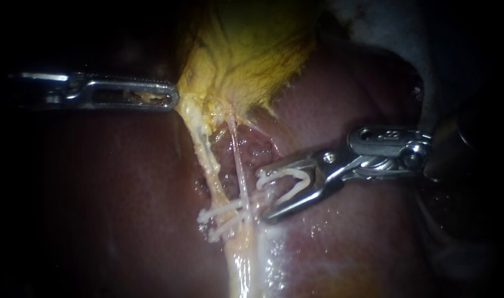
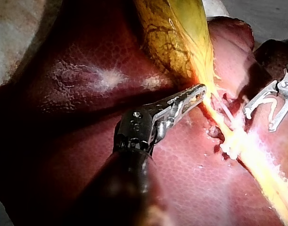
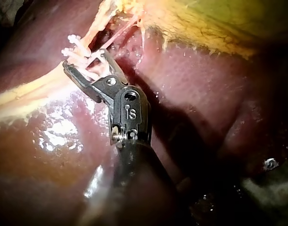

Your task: Clipping third clip left tube

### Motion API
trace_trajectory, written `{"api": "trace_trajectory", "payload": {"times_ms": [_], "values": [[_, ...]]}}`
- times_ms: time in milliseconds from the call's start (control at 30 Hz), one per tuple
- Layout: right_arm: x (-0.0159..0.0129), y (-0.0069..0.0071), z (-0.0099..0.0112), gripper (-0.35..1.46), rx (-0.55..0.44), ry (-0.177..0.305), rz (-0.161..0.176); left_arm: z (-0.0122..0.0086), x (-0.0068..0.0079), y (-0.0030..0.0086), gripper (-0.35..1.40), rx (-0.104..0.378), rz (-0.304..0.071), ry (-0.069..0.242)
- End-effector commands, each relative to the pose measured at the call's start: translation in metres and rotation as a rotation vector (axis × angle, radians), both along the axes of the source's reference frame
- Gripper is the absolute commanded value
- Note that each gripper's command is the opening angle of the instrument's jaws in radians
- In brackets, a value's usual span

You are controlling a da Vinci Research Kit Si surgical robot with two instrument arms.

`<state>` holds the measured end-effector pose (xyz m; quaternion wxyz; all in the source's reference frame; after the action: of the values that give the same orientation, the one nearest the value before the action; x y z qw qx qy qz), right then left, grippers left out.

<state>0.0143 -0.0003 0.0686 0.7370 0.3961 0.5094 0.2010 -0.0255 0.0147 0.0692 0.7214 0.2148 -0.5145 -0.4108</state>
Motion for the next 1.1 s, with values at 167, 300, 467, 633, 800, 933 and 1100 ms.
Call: {"api": "trace_trajectory", "payload": {"times_ms": [167, 300, 467, 633, 800, 933, 1100], "values": [[0.0013, 0.0000, 0.0001, 0.53, 0.032, -0.003, 0.017, 0.0000, 0.0000, 0.0000, -0.35, 0.000, 0.000, 0.000], [0.0021, 0.0001, 0.0005, 0.53, 0.073, -0.007, 0.033, 0.0000, 0.0000, 0.0000, -0.35, 0.000, 0.000, 0.000], [0.0026, -0.0001, 0.0017, 0.52, 0.099, -0.022, 0.041, 0.0000, 0.0000, 0.0000, -0.35, 0.000, 0.000, 0.000], [0.0027, -0.0011, 0.0039, 0.52, 0.128, -0.040, 0.047, 0.0000, 0.0000, 0.0000, -0.35, 0.000, 0.000, 0.000], [0.0030, -0.0019, 0.0059, 0.52, 0.145, -0.049, 0.043, 0.0000, 0.0000, 0.0000, -0.35, 0.000, 0.000, 0.000], [0.0033, -0.0021, 0.0072, 0.52, 0.159, -0.057, 0.043, 0.0000, 0.0000, 0.0000, -0.35, 0.000, 0.000, 0.000], [0.0037, -0.0023, 0.0087, 0.52, 0.168, -0.060, 0.035, 0.0000, 0.0000, 0.0000, -0.35, 0.000, 0.000, 0.000]]}}
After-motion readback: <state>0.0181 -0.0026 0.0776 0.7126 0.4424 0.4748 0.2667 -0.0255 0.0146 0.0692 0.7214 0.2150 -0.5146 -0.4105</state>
